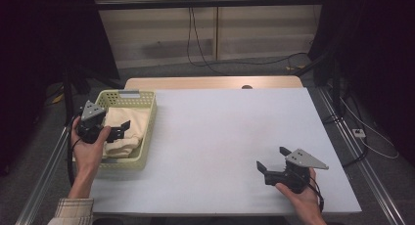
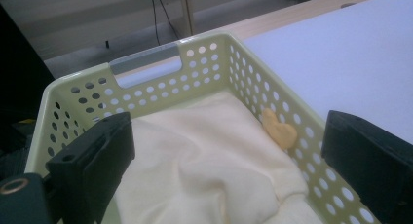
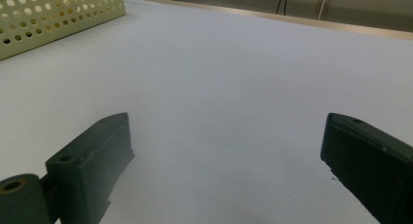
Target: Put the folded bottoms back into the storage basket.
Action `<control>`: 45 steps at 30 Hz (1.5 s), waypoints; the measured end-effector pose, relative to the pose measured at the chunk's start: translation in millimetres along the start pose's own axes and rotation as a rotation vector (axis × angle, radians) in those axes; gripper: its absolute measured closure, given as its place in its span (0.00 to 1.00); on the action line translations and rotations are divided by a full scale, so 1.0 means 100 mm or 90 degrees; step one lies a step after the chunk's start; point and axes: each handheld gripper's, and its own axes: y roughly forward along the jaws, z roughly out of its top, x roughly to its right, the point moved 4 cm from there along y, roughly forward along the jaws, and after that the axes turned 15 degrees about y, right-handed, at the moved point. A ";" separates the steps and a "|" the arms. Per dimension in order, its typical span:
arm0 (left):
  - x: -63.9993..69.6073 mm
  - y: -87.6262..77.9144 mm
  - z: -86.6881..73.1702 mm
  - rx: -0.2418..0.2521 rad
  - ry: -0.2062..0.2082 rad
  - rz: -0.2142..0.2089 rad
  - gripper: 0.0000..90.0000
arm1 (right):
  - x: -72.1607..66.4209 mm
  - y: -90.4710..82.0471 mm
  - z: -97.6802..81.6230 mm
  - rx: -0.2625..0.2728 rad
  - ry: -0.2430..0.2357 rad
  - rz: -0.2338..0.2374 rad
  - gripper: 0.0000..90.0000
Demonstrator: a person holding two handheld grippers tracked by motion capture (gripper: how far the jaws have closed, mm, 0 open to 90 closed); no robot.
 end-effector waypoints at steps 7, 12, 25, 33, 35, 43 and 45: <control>0.15 -0.14 0.01 -0.004 0.039 0.004 0.05 | -0.01 0.02 0.00 -0.003 0.001 0.003 0.05; 0.22 -0.22 -0.07 -0.021 0.019 -0.007 0.06 | -0.01 0.02 0.00 -0.004 -0.001 0.001 0.05; 0.36 -0.37 -0.18 -0.011 0.006 -0.010 0.07 | -0.02 0.03 0.00 -0.004 0.000 0.003 0.05; 0.52 -0.38 -0.12 0.002 0.011 -0.024 0.07 | -0.02 0.03 0.00 -0.004 0.000 0.004 0.05; 0.55 -0.37 -0.11 0.003 0.017 -0.025 0.07 | -0.02 0.03 0.00 -0.004 0.000 0.004 0.05; 0.66 -0.32 -0.03 0.017 0.029 -0.041 0.07 | -0.02 0.03 0.00 -0.004 -0.001 0.006 0.05; 0.68 -0.30 0.00 0.018 0.037 -0.045 0.07 | -0.03 0.03 0.00 -0.005 -0.001 0.006 0.05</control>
